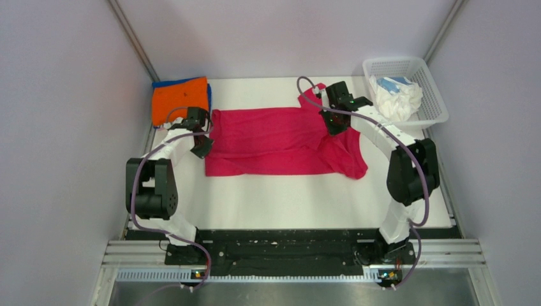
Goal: Fold and stack the t-shirts
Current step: Fold the flattened tshirt in 1/3 of the way
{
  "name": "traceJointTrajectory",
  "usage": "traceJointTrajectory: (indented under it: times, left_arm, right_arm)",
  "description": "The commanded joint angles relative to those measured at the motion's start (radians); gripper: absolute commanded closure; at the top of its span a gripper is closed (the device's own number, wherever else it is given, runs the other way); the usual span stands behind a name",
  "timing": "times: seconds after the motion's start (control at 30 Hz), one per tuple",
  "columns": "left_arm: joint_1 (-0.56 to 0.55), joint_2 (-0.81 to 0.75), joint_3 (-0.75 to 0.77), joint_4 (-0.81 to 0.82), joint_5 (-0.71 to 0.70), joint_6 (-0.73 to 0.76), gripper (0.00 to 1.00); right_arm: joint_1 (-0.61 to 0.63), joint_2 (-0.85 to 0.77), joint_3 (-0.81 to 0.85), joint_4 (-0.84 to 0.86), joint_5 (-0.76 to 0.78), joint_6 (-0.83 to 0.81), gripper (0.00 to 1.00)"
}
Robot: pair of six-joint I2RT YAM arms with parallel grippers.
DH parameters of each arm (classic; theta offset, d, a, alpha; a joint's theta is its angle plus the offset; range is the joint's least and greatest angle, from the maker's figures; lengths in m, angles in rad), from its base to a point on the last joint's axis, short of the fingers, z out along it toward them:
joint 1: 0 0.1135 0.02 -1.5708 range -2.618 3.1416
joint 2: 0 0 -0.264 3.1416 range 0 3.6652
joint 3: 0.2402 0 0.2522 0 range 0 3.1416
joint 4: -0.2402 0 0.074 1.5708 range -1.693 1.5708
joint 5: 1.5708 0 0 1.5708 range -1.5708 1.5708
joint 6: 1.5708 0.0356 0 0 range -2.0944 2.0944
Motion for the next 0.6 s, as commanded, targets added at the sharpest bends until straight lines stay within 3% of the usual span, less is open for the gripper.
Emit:
traceJointTrajectory:
  times: [0.0,0.13,0.2,0.27,0.3,0.33,0.37,0.4,0.57]
  left_arm:
    - [0.009,0.061,0.063,0.033,-0.016,0.029,0.98]
    - [0.011,0.085,0.078,0.042,-0.021,0.029,0.89]
    - [0.012,0.094,0.093,0.029,-0.023,0.033,0.75]
    - [0.012,0.093,0.118,-0.004,-0.047,0.036,0.52]
    - [0.012,0.085,0.125,-0.018,-0.059,0.041,0.38]
    - [0.012,0.073,0.131,-0.030,-0.074,0.047,0.23]
    - [0.012,0.058,0.138,-0.046,-0.085,0.054,0.06]
    - [0.012,0.040,0.147,-0.057,-0.090,0.068,0.02]
    - [0.009,-0.018,0.183,-0.115,-0.015,0.106,0.01]
  right_arm:
    - [-0.020,0.109,0.120,0.048,-0.077,-0.506,1.00]
    - [-0.044,0.218,0.254,0.045,-0.113,-0.624,1.00]
    - [-0.055,0.260,0.300,0.066,-0.109,-0.615,0.94]
    - [-0.056,0.274,0.316,0.130,-0.051,-0.545,0.90]
    - [-0.055,0.263,0.305,0.171,-0.036,-0.506,0.80]
    - [-0.058,0.242,0.287,0.211,-0.037,-0.469,0.17]
    - [-0.058,0.215,0.254,0.250,-0.044,-0.430,0.03]
    - [-0.059,0.180,0.219,0.282,-0.057,-0.390,0.01]
    - [-0.059,-0.071,-0.079,0.494,-0.069,-0.124,0.01]
